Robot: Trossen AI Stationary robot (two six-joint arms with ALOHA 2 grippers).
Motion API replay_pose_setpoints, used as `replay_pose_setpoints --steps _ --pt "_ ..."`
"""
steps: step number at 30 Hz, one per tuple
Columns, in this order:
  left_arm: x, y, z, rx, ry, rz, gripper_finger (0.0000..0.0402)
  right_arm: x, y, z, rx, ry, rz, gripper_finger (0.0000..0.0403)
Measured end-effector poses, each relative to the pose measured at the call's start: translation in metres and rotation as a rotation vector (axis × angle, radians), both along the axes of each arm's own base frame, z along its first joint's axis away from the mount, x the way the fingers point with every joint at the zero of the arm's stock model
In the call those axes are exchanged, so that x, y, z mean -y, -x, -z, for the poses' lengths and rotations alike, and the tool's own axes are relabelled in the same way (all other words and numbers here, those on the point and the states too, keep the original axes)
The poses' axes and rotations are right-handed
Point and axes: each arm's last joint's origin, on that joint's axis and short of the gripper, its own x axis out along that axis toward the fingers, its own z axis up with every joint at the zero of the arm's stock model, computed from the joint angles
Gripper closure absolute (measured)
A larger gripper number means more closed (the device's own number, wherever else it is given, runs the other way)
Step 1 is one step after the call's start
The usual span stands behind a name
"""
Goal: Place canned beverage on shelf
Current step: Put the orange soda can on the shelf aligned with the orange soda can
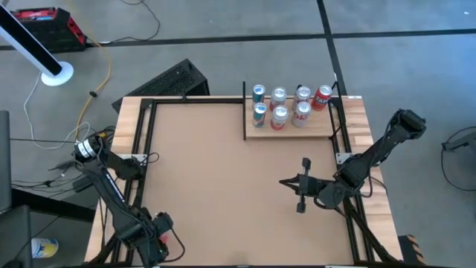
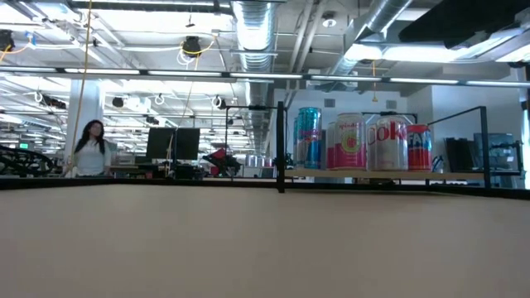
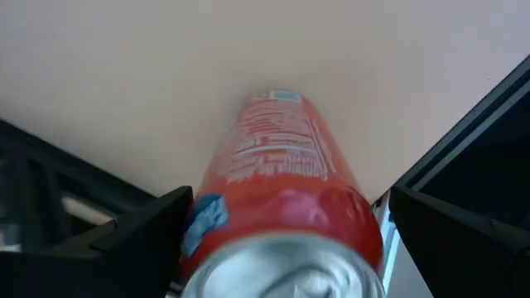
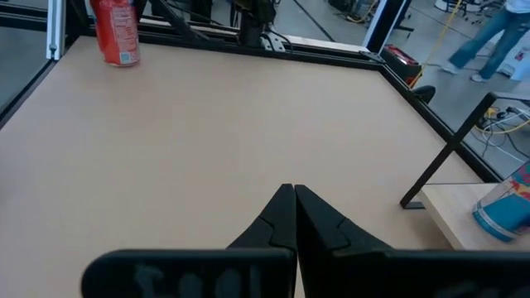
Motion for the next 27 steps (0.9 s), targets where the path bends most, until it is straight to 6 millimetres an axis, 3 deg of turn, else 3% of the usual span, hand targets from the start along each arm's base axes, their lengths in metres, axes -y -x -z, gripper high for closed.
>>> replay_pose_setpoints --steps 7,19,27 --pt "-0.004 -0.001 0.017 -0.033 0.031 0.005 0.001 0.002 -0.001 0.0 0.0 0.002 0.009 0.0382" --pt "-0.005 -0.002 0.017 -0.055 0.048 0.017 0.0016 0.002 -0.001 0.0 0.0 0.003 0.009 0.0382" --pt "-0.007 -0.004 0.017 -0.1 0.082 0.045 0.0125 0.002 -0.001 0.0 0.0 0.003 0.009 0.0382"
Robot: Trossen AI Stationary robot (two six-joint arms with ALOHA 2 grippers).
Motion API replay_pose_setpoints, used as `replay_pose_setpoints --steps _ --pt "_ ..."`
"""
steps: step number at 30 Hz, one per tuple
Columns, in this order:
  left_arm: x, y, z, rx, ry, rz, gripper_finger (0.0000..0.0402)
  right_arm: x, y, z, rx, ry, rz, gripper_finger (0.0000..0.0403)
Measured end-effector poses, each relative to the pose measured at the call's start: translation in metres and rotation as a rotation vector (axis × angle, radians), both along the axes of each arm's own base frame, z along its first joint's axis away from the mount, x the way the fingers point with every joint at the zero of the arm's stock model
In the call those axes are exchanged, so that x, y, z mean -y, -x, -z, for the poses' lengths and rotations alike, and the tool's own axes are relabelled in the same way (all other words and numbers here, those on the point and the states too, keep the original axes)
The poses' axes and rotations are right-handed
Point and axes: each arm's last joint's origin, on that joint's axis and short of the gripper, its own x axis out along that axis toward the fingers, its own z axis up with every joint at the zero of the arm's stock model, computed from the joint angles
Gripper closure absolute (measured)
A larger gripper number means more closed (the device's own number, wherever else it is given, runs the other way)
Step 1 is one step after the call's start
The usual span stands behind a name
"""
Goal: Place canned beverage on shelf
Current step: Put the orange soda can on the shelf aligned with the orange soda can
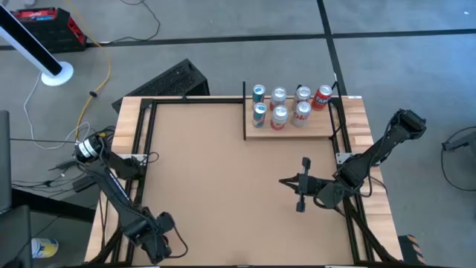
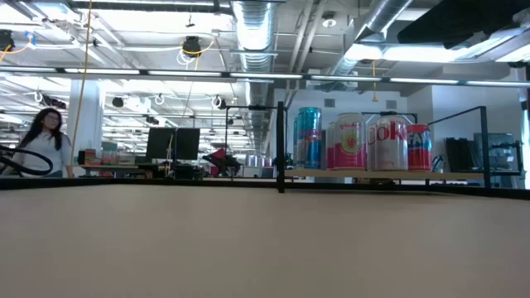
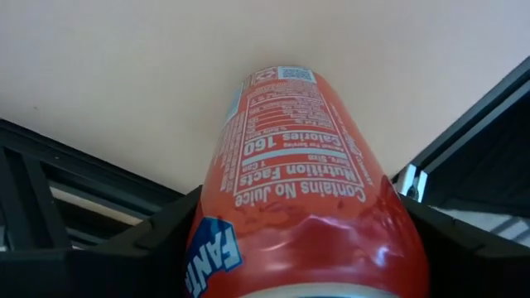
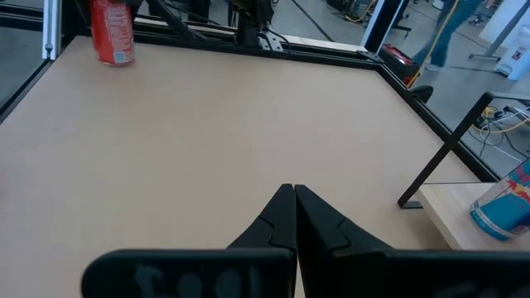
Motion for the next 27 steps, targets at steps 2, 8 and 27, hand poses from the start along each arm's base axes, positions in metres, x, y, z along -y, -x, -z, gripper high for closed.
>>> replay_pose_setpoints --steps 2,8,27 --pt "-0.002 -0.003 0.0 -0.01 0.016 0.016 0.0125 0.0 0.0 0.0 0.0 0.0 0.001 0.0382" --pt "-0.025 -0.018 -0.013 0.012 0.04 0.0 0.0125 0.0 0.0 0.0 0.003 0.0 0.004 0.0382" --pt "-0.228 -0.155 -0.054 0.608 -0.075 -0.062 0.0125 0.0 0.0 0.0 0.007 -0.023 0.012 0.0382"
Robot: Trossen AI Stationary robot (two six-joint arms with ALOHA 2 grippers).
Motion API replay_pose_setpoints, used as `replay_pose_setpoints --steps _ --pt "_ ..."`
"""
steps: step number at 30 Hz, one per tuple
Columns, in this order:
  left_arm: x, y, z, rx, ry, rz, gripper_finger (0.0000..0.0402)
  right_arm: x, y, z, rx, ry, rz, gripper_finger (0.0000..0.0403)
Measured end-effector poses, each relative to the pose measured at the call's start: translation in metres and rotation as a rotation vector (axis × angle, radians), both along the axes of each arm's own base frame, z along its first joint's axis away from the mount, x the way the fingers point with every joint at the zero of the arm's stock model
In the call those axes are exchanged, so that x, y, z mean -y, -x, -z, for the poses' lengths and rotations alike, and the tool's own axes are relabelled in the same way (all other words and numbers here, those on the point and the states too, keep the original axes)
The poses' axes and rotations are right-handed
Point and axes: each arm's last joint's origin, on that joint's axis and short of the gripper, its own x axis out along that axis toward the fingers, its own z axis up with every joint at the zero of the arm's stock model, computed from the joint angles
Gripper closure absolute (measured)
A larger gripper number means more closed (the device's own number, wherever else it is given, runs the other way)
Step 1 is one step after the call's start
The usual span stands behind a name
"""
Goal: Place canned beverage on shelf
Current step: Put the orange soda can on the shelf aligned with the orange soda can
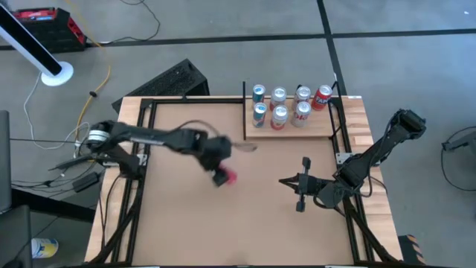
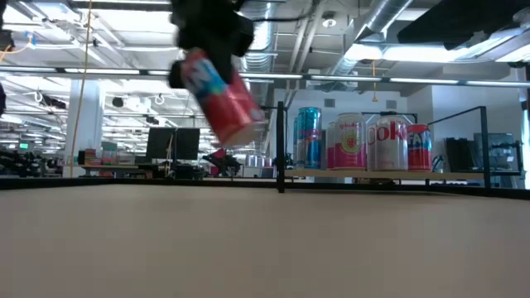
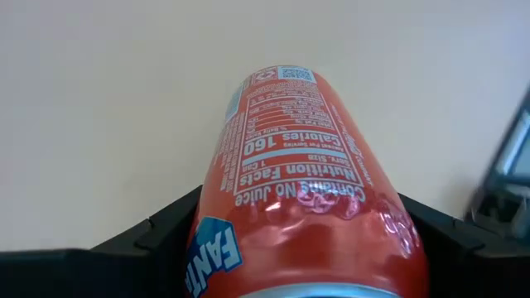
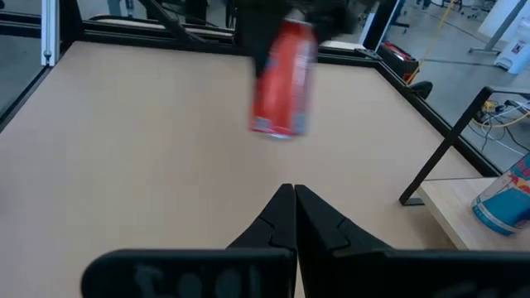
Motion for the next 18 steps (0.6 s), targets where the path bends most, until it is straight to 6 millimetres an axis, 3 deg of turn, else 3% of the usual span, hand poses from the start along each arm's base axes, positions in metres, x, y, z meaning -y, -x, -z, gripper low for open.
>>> replay_pose_setpoints --steps 4,8,13,18 --pt "-0.033 -0.03 -0.008 -0.014 -0.057 -0.017 0.0125 0.0 0.0 0.0 -0.001 0.001 0.0 0.0382" --pt "-0.052 -0.059 -0.011 -0.074 -0.09 -0.008 0.0125 0.0 0.0 0.001 -0.006 0.005 0.0 0.0382" --pt "-0.067 -0.079 0.013 -0.334 -0.075 -0.03 0.0125 0.001 0.001 0.002 -0.018 0.014 -0.001 0.0382" --pt "-0.067 -0.09 0.033 -0.47 -0.073 0.01 0.0125 0.0 0.001 0.002 -0.022 0.017 -0.005 0.0382"
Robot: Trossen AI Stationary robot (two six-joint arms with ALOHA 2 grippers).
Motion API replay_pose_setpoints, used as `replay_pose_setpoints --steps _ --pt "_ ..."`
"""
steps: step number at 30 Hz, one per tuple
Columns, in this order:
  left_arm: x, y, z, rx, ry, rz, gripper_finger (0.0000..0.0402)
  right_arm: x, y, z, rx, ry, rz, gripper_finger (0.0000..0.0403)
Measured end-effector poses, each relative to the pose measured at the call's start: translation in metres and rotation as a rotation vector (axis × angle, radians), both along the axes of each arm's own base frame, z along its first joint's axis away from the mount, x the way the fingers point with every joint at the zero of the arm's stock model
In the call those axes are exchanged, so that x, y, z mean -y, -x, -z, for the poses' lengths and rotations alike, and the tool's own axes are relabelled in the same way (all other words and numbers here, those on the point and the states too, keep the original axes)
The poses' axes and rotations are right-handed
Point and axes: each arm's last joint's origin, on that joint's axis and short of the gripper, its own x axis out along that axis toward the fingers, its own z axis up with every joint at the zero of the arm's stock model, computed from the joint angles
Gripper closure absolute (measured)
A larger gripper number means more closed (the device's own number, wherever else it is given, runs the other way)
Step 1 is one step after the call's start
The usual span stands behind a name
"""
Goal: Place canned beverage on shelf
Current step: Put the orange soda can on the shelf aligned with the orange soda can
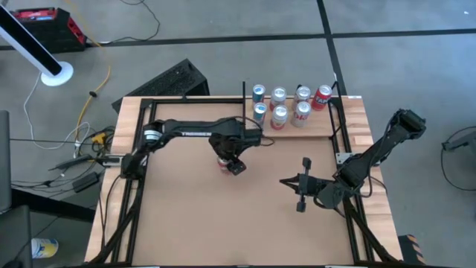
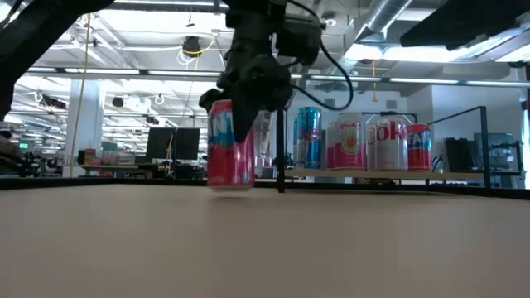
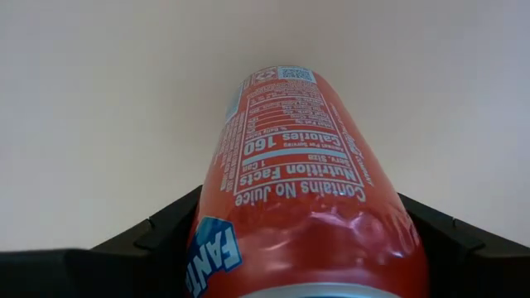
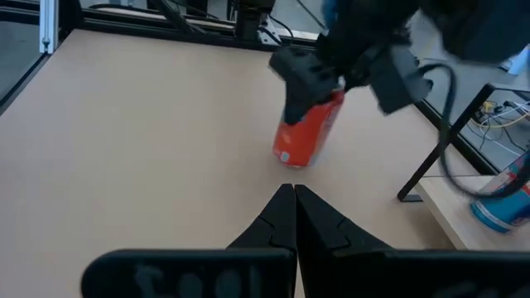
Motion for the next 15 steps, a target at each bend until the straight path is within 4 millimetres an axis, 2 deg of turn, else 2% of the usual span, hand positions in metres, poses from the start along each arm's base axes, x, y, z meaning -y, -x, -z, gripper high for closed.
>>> replay_pose_setpoints --steps 2,6,11,13,15 --pt "0.0005 -0.0029 0.0086 -0.022 0.01 0.007 0.0125 0.0 0.0 0.0 0.0 0.0 0.0 0.0382" --pt "-0.0004 -0.0061 0.0061 0.02 -0.006 0.007 0.0118 0.0 0.0 0.0 0.0 0.0 0.0 0.0382" --pt "-0.0004 -0.0066 0.0044 0.034 -0.003 0.002 0.0027 0.0 0.0 -0.0001 0.001 -0.001 0.0 0.0382" --pt "-0.0002 -0.0065 0.0029 0.039 -0.004 -0.003 0.0015 0.0001 -0.0001 -0.0001 0.001 -0.001 0.001 0.0382" --pt "-0.0002 -0.0064 0.0032 0.037 -0.004 -0.005 0.0022 0.0002 -0.0002 -0.0001 0.001 -0.001 0.001 0.0382"
